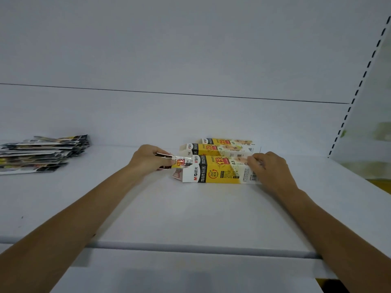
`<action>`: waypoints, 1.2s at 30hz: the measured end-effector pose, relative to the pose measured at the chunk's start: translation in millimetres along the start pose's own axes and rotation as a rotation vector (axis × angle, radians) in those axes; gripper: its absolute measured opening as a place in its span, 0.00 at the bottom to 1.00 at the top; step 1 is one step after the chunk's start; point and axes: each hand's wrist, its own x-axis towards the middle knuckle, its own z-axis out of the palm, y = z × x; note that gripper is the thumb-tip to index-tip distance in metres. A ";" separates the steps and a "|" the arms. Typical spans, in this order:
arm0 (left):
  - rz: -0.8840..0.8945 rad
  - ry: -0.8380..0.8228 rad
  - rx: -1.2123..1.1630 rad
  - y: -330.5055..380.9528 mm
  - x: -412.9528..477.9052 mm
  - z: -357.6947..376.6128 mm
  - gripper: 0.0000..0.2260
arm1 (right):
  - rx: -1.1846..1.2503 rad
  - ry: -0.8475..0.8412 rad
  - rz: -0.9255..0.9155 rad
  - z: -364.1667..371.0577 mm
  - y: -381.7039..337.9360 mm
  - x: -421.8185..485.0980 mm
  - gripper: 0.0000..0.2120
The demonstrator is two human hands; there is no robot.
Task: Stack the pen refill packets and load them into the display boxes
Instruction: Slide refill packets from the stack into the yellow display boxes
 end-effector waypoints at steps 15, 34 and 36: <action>0.045 -0.086 -0.129 41.3 -5.5 15.4 0.01 | 0.067 0.012 -0.085 3.2 -18.2 -6.0 0.19; -0.053 -0.139 0.009 5.0 -1.6 31.5 0.10 | -0.039 0.119 -0.172 9.5 -20.9 -9.6 0.22; -0.040 -0.153 0.035 4.5 -1.7 33.6 0.09 | -0.029 0.123 -0.162 9.3 -20.0 -9.6 0.20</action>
